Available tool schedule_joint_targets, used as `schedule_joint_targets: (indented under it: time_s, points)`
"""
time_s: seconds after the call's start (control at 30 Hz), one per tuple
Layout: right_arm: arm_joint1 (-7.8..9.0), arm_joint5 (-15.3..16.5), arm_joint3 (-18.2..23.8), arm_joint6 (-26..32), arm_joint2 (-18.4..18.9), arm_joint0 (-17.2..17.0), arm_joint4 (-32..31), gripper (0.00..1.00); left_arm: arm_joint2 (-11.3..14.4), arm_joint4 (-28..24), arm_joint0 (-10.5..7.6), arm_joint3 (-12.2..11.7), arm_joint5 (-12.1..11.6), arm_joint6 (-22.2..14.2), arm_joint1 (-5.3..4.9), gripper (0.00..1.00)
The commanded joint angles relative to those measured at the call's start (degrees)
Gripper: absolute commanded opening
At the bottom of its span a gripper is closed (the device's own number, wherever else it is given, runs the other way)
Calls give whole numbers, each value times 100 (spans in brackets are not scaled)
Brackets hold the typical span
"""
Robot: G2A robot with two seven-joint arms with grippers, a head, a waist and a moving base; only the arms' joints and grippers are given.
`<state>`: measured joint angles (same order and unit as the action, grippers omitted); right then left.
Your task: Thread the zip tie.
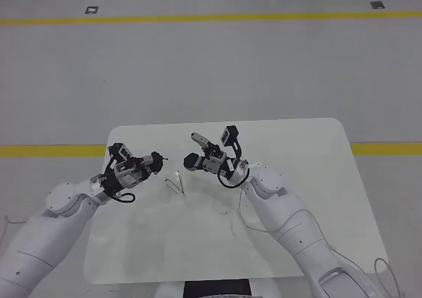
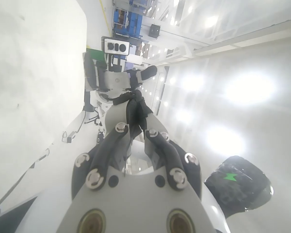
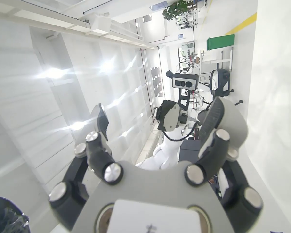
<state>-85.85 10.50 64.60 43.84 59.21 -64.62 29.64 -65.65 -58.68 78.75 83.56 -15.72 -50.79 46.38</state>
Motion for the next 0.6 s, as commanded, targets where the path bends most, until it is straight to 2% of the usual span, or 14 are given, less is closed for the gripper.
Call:
schedule_joint_targets:
  time_s: [0.0,0.13,0.27,0.4,0.57]
  points:
    - [0,0,0,0,0,0,0,100,17,225,-103,-255,-376,-44,68,0]
    - [0,0,0,0,0,0,0,100,-266,436,-162,-596,-376,-482,269,0]
    - [0,0,0,0,0,0,0,100,-727,915,-30,-831,-376,-1023,540,0]
    - [0,0,0,0,0,0,0,100,-1231,1250,85,-1018,-376,-1582,875,0]
    - [0,0,0,0,0,0,0,100,-1797,1526,153,-1142,-376,-2101,1284,0]
